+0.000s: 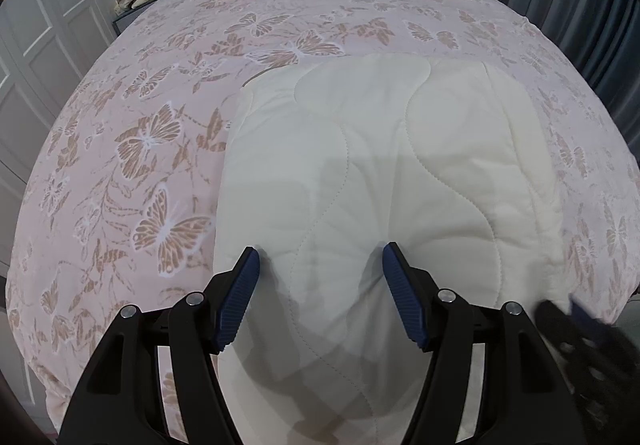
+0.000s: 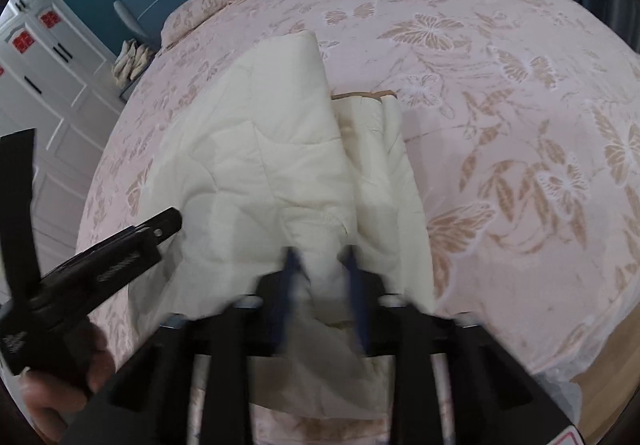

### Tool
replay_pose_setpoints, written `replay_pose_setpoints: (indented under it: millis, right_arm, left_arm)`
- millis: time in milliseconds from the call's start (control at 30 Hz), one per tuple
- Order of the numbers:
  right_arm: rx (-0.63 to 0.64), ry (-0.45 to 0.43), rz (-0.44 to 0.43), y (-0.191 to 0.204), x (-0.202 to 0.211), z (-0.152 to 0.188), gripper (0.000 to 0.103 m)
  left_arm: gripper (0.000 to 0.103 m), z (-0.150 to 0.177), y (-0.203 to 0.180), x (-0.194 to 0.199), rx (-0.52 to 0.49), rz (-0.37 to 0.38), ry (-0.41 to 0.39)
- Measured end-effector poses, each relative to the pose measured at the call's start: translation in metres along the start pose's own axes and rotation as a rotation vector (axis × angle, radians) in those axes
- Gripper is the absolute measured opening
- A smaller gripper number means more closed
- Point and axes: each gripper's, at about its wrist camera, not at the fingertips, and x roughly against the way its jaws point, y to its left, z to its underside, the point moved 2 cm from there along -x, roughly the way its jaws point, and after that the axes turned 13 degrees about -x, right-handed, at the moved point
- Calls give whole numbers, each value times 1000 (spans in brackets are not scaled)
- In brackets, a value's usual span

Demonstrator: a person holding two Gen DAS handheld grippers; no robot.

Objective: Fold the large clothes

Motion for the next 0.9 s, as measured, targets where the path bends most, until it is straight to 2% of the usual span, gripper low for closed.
replay_pose_setpoints:
  millis: [67,133,267,467,900]
  right_arm:
    - [-5,-48,-3,0,12,-2,9]
    - [1,-79,35,-2,17,-3,8]
    - [-7,-32,116,-15,-13,-2,9]
    - [51,-11,192,-10,-41,-3,12]
    - [130,37,232,-2,-69,-11,15]
  left_arm:
    - [61,-2,1,5,0,22,-7]
    - [62,-3,0,7,-10,36,-10]
    - [63,-5,-13,-3,-36,44,5]
    - [64,-5,-25,-14,-62,12,14]
    - [65,-2,-28,-38,-76,-26,16]
